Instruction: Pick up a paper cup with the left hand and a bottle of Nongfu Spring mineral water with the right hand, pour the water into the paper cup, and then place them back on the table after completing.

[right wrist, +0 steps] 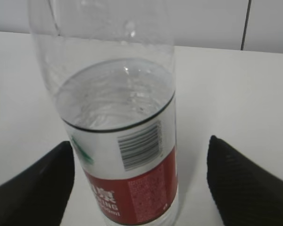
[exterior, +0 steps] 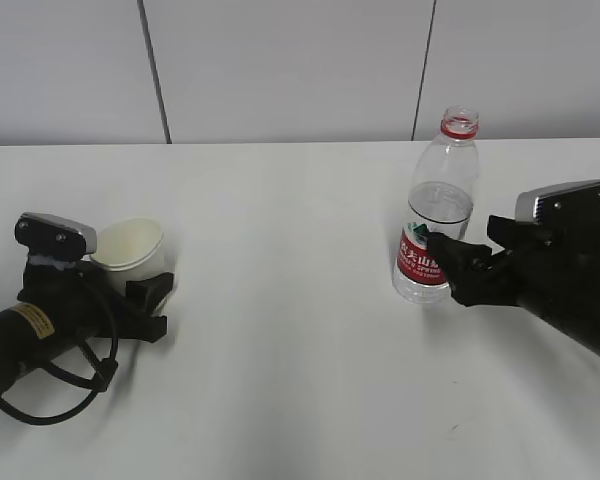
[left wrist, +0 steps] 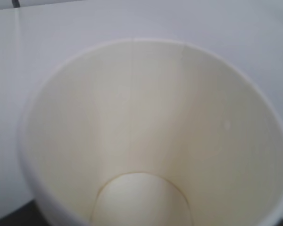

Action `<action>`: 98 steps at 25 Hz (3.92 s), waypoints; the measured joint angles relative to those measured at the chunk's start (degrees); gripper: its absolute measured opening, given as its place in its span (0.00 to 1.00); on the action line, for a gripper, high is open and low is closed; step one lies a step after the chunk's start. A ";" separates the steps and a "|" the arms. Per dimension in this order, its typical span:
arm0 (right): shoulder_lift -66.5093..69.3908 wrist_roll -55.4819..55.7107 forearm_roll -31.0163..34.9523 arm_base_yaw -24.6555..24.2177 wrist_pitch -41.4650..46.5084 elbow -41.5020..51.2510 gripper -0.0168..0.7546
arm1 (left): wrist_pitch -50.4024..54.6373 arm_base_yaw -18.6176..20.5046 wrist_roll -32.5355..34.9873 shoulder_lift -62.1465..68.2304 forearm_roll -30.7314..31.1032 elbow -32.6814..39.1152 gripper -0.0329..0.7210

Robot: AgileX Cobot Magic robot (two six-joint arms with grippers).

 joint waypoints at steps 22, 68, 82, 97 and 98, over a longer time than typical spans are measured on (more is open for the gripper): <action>12.30 1.12 -4.12 0.00 -2.45 -10.74 0.87 | -0.05 0.00 0.00 0.00 0.14 0.00 0.56; 8.05 -25.54 -7.85 0.00 2.06 -10.68 0.61 | 0.49 -19.12 -9.15 -0.46 18.23 -8.08 0.56; 5.48 -42.92 -0.62 4.42 4.15 -10.68 0.61 | 0.65 -19.24 -9.26 -0.46 18.27 -10.48 0.56; 5.48 -61.77 7.19 4.47 4.03 -10.68 0.61 | 0.91 -19.24 -9.26 -0.32 18.82 -11.03 0.56; 5.48 -62.48 7.19 4.47 3.44 -10.68 0.61 | 0.91 -19.24 -9.26 -0.09 18.82 -11.08 0.56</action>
